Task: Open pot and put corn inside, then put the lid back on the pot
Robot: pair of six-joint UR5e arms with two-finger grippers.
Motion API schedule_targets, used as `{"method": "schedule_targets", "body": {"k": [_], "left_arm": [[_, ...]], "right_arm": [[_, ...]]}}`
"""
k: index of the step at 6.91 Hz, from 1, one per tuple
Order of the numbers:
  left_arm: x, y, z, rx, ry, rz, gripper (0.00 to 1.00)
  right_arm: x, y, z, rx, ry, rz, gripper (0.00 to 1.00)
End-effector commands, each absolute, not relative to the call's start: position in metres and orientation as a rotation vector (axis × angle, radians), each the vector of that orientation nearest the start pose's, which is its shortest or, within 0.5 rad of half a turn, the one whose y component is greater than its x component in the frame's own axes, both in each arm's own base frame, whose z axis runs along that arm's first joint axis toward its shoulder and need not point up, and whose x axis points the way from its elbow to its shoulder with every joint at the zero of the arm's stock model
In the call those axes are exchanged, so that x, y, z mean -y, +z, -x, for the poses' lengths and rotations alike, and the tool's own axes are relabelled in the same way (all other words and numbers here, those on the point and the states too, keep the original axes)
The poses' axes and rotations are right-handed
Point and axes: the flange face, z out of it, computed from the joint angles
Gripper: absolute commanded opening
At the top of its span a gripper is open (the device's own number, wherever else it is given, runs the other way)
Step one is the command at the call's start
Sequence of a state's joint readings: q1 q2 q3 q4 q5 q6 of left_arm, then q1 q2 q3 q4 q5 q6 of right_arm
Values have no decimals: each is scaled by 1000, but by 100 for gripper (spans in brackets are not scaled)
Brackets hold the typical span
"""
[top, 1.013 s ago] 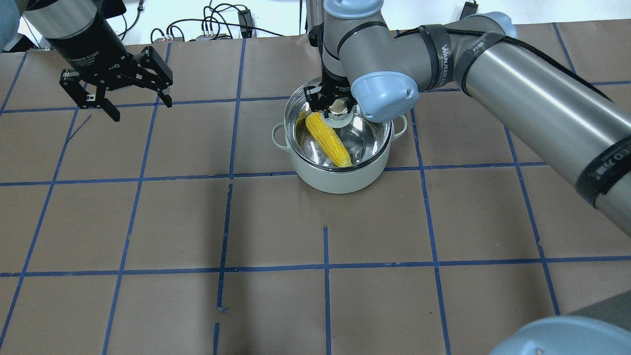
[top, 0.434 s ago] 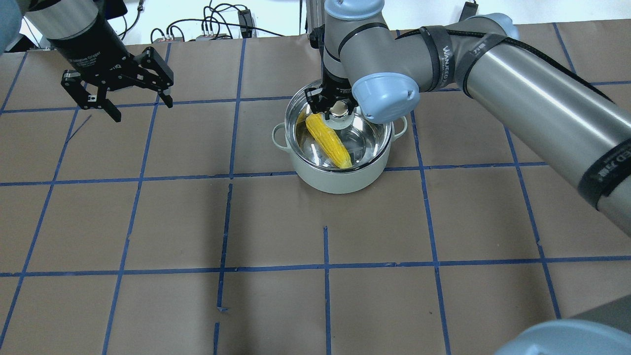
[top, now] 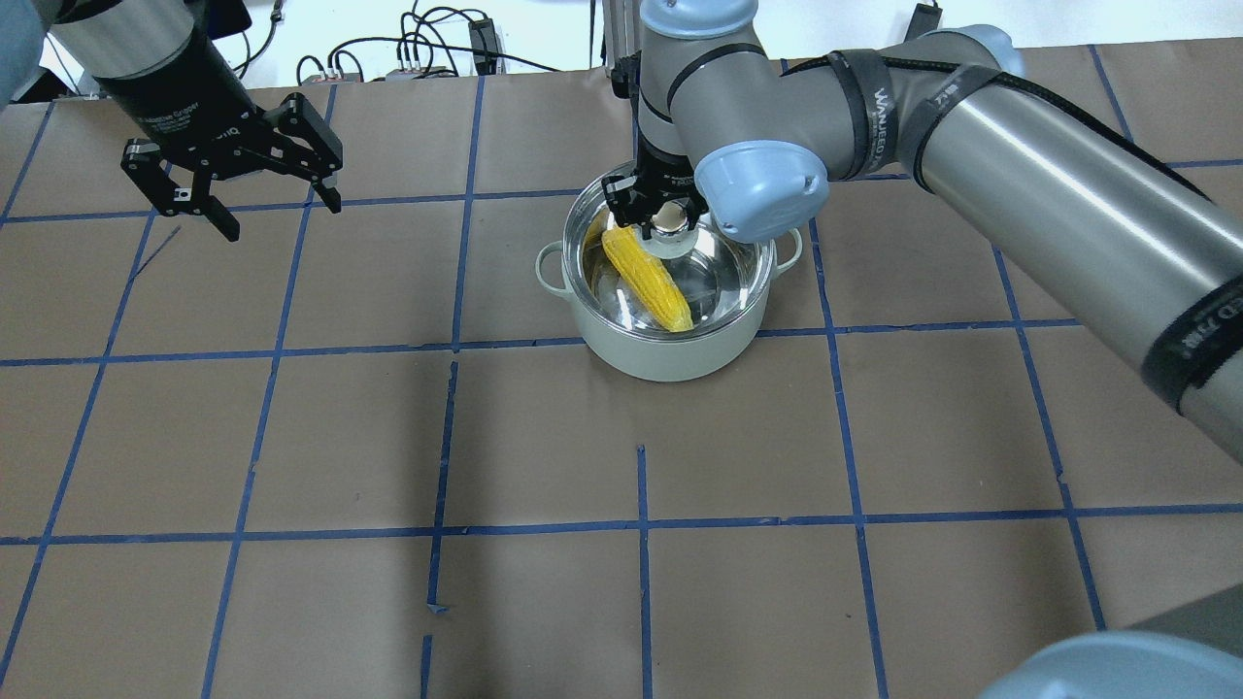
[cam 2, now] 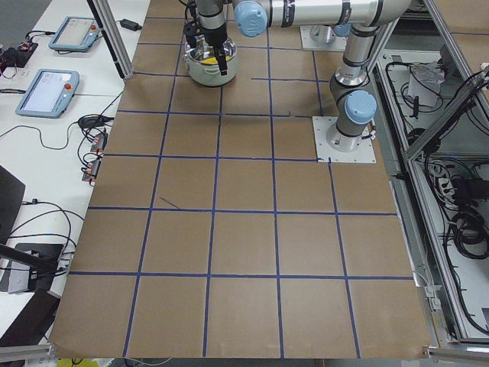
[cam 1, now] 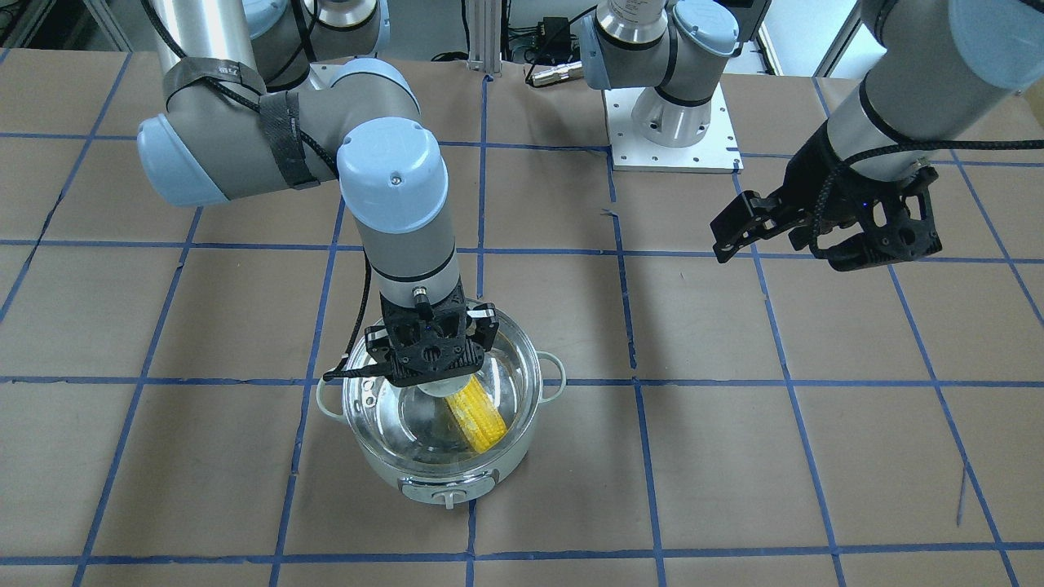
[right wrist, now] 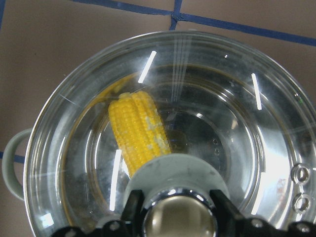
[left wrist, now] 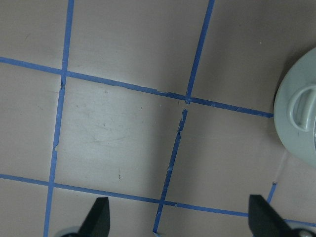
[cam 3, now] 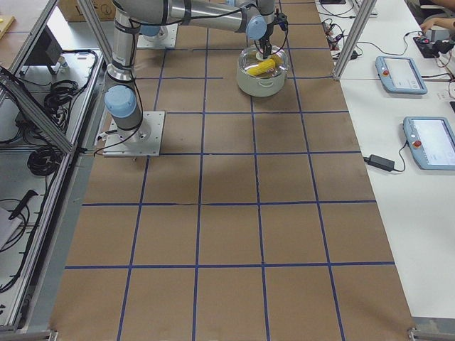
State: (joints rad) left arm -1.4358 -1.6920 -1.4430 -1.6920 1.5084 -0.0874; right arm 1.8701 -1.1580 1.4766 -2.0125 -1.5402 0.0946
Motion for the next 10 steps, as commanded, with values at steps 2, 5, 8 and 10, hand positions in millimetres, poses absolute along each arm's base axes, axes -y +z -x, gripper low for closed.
{"method": "schedule_targets", "body": {"k": [2, 5, 8, 10], "left_arm": [[545, 477, 67, -3182, 182, 361, 100], [545, 477, 67, -3182, 182, 361, 100], [546, 477, 67, -3180, 182, 361, 100], [546, 476, 67, -3180, 184, 361, 100]], "right_arm": [[584, 343, -324, -3064, -175, 310, 63], [590, 352, -327, -3025, -185, 301, 79], [613, 379, -303, -3023, -225, 256, 85], [612, 396, -279, -3033, -228, 232, 88]]}}
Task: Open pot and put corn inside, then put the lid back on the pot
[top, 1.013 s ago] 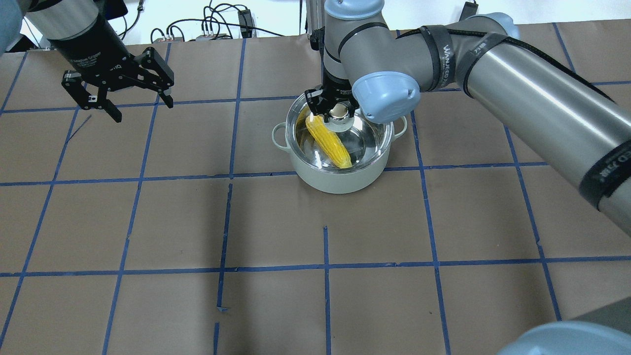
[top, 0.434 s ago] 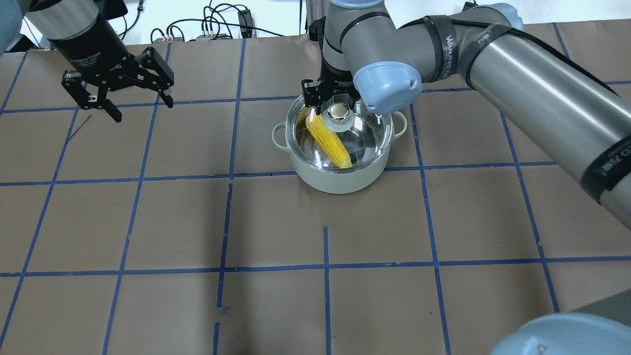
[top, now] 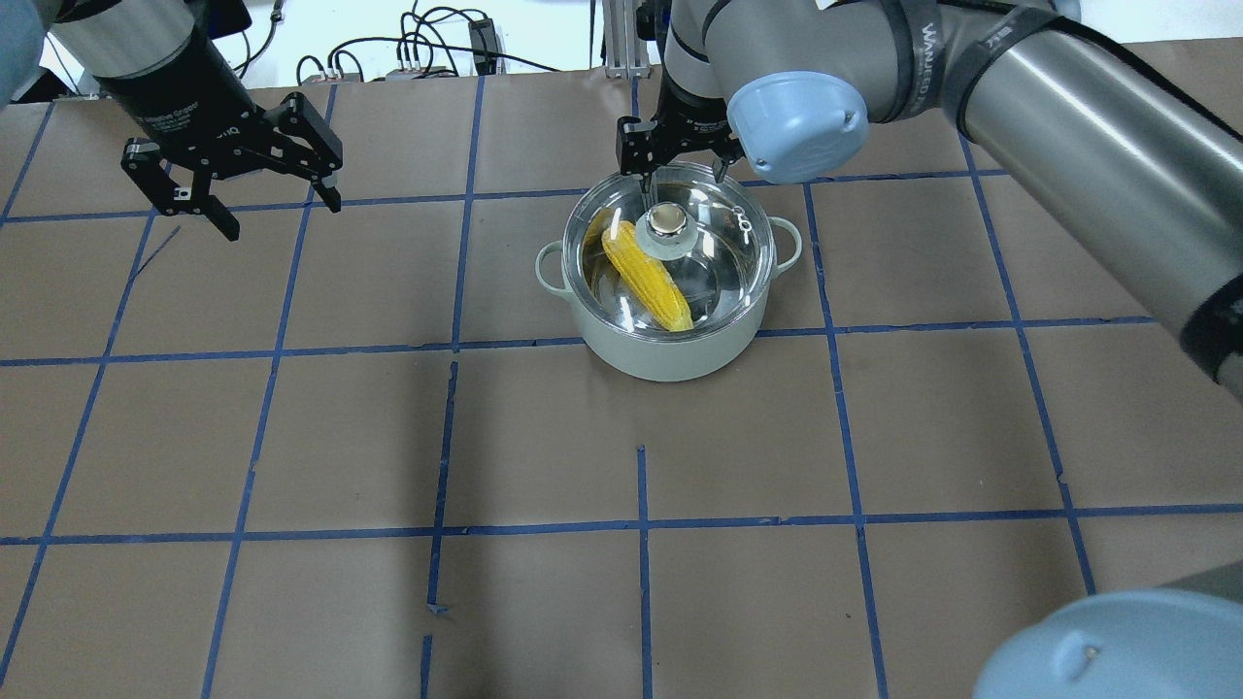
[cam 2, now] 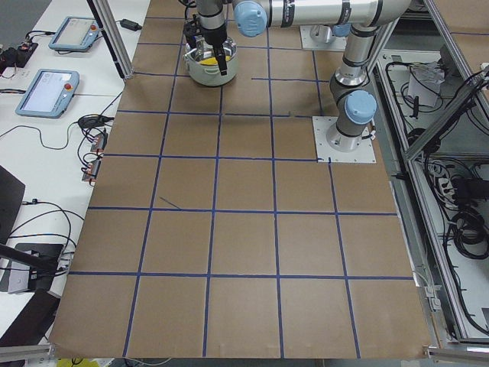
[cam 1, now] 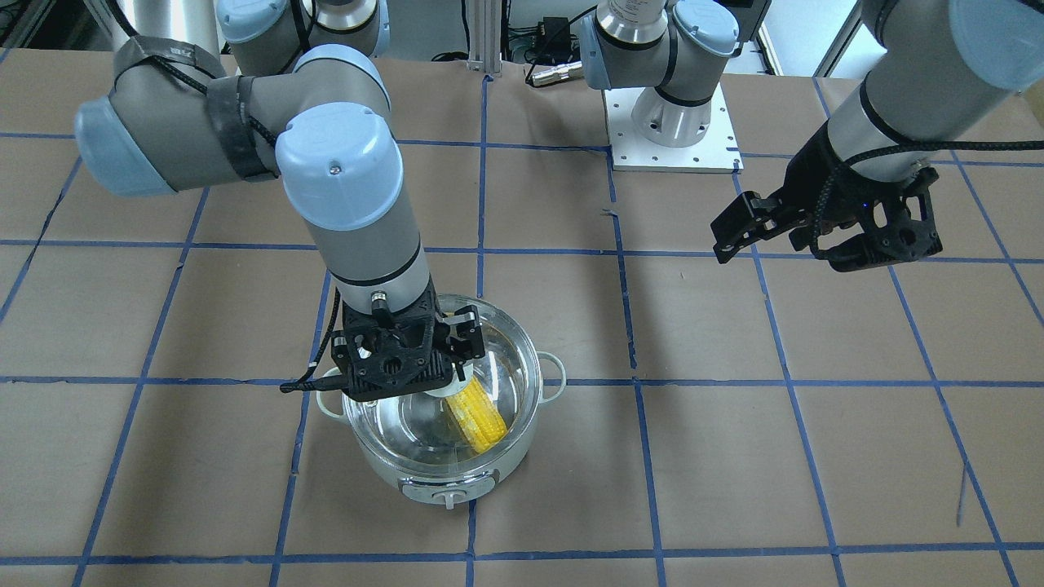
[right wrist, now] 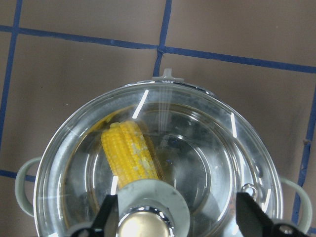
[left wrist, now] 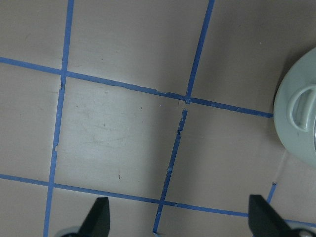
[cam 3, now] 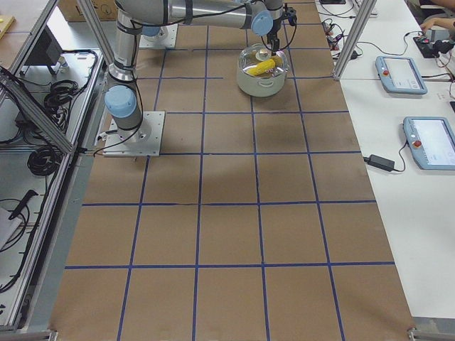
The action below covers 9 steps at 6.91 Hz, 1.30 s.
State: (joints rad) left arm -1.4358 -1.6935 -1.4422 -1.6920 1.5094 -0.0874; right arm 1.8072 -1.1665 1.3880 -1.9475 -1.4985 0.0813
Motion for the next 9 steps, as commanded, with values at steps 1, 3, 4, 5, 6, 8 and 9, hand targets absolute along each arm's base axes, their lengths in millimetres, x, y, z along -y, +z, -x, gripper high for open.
{"method": "schedule_targets", "body": {"k": [1, 3, 4, 5, 6, 8, 9], "left_arm": [[546, 476, 67, -3180, 184, 361, 100], [546, 476, 67, -3180, 184, 361, 100], [546, 476, 66, -3178, 184, 361, 100], [546, 476, 66, -3177, 184, 360, 100], [545, 477, 66, -3175, 184, 360, 100], [543, 477, 66, -3174, 189, 357, 100], [544, 477, 65, -3158, 189, 354, 100]], "right_arm": [[608, 407, -273, -3037, -249, 230, 91], [603, 431, -222, -3078, -172, 186, 93], [597, 438, -205, -3086, -115, 176, 93], [586, 447, -197, -3093, -62, 163, 93], [581, 454, -180, -3093, -43, 144, 93], [552, 473, -154, -3083, 103, 172, 93], [543, 484, -135, -3077, 92, 160, 93]]}}
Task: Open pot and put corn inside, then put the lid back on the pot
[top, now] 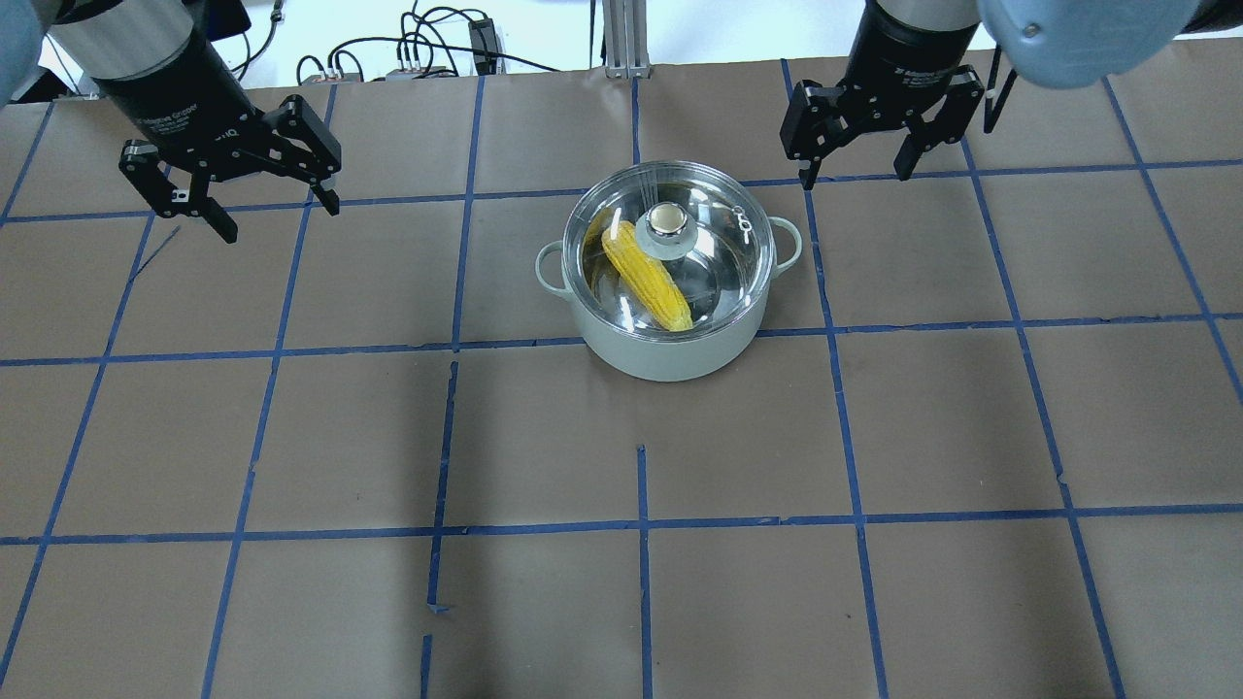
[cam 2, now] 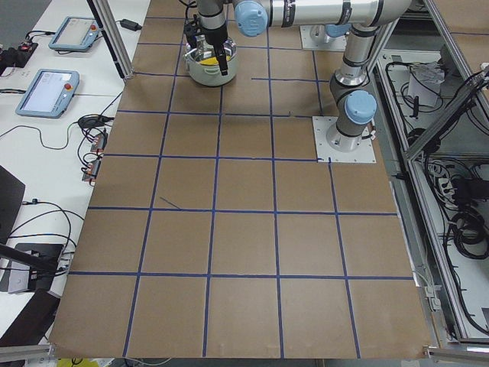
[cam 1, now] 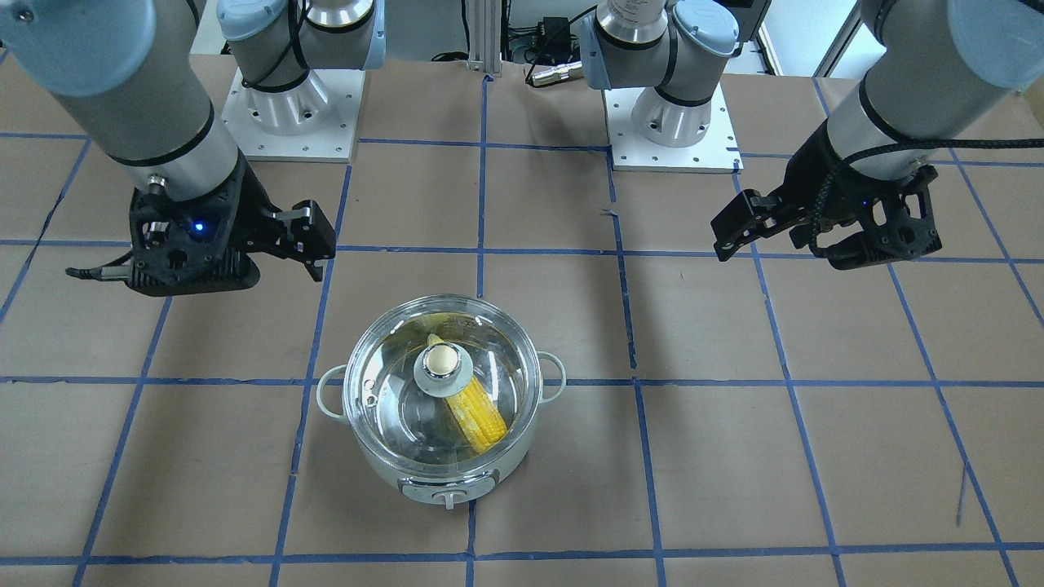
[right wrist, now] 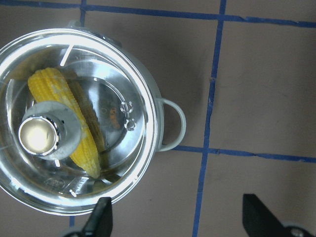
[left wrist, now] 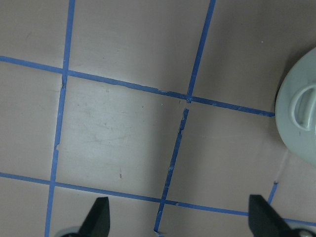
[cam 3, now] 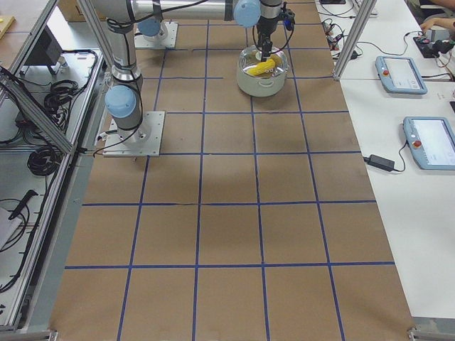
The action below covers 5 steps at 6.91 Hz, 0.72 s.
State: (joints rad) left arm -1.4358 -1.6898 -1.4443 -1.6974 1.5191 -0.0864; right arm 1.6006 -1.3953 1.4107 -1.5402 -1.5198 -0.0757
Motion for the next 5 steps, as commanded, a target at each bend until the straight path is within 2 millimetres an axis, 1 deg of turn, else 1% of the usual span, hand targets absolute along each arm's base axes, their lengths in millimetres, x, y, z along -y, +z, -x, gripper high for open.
{"method": "schedule_targets", "body": {"k": [1, 2, 3, 5], "left_arm": [[543, 476, 64, -3147, 191, 352, 100], [544, 476, 63, -3147, 189, 354, 100], [544, 475, 63, -3146, 191, 354, 100], [544, 475, 64, -3148, 191, 354, 100]], "right_arm": [[527, 491, -130, -3078, 65, 166, 93], [505, 491, -132, -3078, 63, 171, 96], [495, 480, -132, -3077, 79, 170, 99], [495, 486, -132, -3087, 49, 172, 99]]}}
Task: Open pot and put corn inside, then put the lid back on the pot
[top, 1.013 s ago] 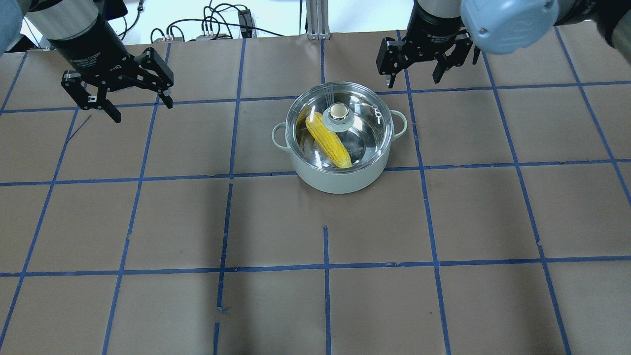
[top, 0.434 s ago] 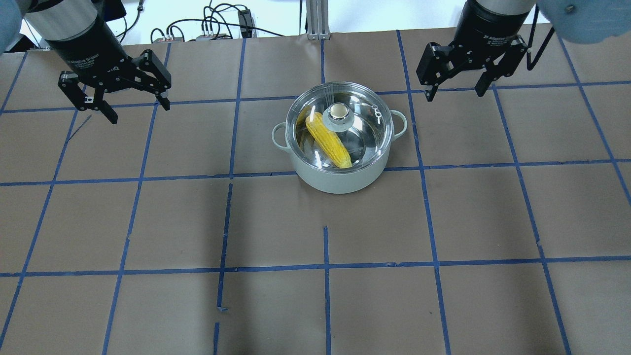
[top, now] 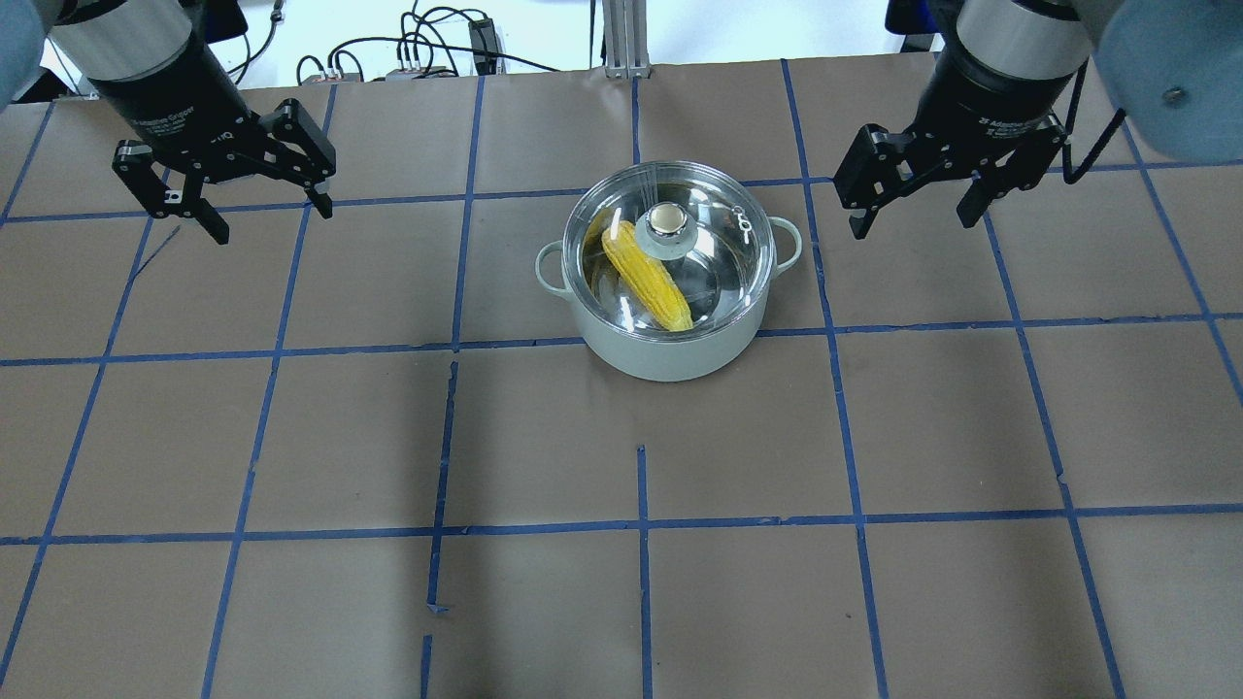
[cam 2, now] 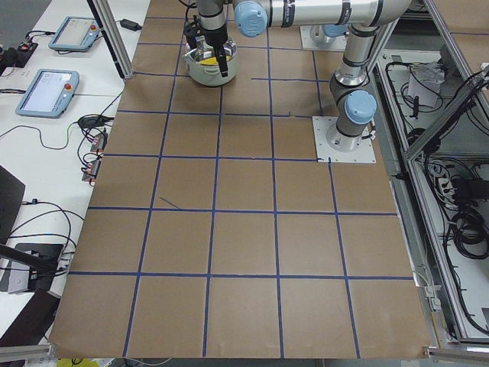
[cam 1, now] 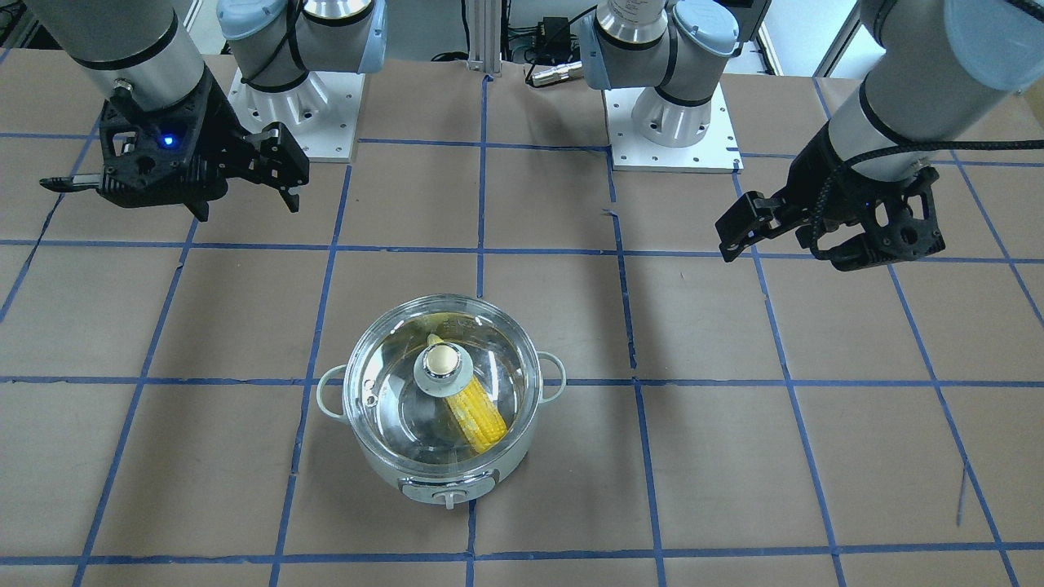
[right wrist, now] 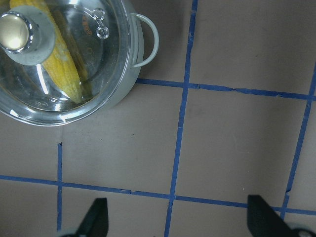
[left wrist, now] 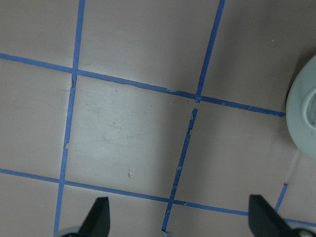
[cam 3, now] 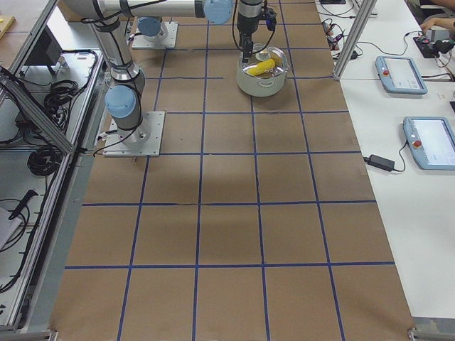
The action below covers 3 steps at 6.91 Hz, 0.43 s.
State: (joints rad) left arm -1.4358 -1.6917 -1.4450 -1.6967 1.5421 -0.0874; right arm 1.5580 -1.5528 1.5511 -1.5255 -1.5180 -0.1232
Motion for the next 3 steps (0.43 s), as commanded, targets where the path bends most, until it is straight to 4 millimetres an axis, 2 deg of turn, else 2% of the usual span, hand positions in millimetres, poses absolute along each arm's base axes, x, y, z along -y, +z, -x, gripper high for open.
{"method": "schedule_targets", "body": {"k": [1, 3], "left_arm": [[544, 475, 64, -3148, 193, 354, 100], [544, 474, 64, -3148, 193, 354, 100]], "right_arm": [[501, 485, -133, -3087, 50, 172, 99], [502, 485, -132, -3088, 50, 174, 99]]}}
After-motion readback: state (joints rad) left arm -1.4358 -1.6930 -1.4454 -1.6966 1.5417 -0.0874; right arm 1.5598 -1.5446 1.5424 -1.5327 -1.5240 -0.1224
